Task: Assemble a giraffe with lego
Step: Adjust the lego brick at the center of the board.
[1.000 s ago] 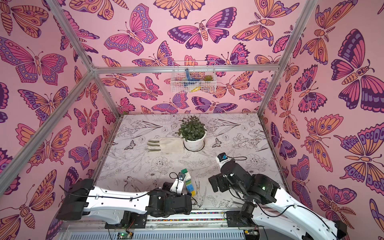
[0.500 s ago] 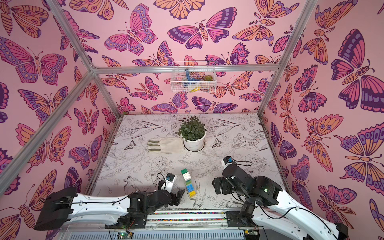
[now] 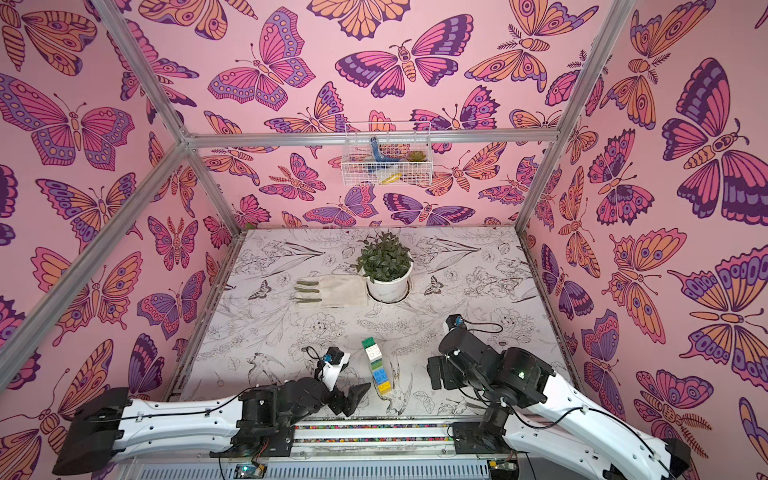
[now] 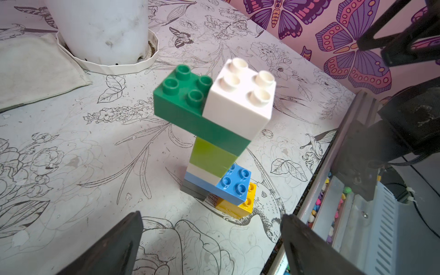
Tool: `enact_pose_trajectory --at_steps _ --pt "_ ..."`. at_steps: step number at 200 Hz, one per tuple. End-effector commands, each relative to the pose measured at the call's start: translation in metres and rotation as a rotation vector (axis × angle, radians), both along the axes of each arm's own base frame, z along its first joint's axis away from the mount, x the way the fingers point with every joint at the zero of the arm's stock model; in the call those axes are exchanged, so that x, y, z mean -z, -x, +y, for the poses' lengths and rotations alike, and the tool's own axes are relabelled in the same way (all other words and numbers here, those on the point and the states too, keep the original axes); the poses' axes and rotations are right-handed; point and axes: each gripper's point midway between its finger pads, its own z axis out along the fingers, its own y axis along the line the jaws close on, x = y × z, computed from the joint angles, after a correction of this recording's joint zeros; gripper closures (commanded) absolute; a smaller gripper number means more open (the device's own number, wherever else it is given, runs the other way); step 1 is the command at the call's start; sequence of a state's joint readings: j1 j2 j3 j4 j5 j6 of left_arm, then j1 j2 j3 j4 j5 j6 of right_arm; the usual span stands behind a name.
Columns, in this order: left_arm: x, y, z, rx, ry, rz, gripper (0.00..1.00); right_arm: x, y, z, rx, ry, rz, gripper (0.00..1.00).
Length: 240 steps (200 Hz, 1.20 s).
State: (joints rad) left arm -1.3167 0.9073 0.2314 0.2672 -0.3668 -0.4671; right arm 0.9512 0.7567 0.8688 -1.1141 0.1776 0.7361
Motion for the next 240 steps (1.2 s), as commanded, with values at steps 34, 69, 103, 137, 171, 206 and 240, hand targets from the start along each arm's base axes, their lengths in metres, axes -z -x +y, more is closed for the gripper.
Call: enact_pose_trajectory --at_steps 34,69,103,137,171,206,240 --pt "0.001 -0.014 -0.022 0.016 -0.006 -0.105 0.03 -0.005 0.005 -0.003 0.007 0.007 0.033 0.01" --pt "0.002 -0.019 -0.025 0.005 -0.002 -0.131 0.03 -0.003 0.011 -0.014 0.037 0.002 0.035 0.01" --pt "0.001 -0.026 -0.026 0.0 0.004 -0.136 0.03 -0.001 0.012 -0.013 0.038 0.002 0.045 0.01" --pt "0.003 -0.034 -0.028 0.002 0.01 -0.131 0.03 -0.002 0.012 -0.012 0.038 0.002 0.046 0.0" --pt "0.004 -0.038 -0.032 0.016 0.015 -0.118 0.05 -0.001 0.013 -0.015 0.045 0.004 0.049 0.01" --pt "0.008 -0.04 -0.038 0.034 0.007 -0.107 0.1 0.001 0.014 -0.015 0.045 0.007 0.055 0.03" --pt "0.014 -0.042 -0.043 0.048 -0.008 -0.092 0.2 0.002 0.014 -0.015 0.042 0.011 0.058 0.03"
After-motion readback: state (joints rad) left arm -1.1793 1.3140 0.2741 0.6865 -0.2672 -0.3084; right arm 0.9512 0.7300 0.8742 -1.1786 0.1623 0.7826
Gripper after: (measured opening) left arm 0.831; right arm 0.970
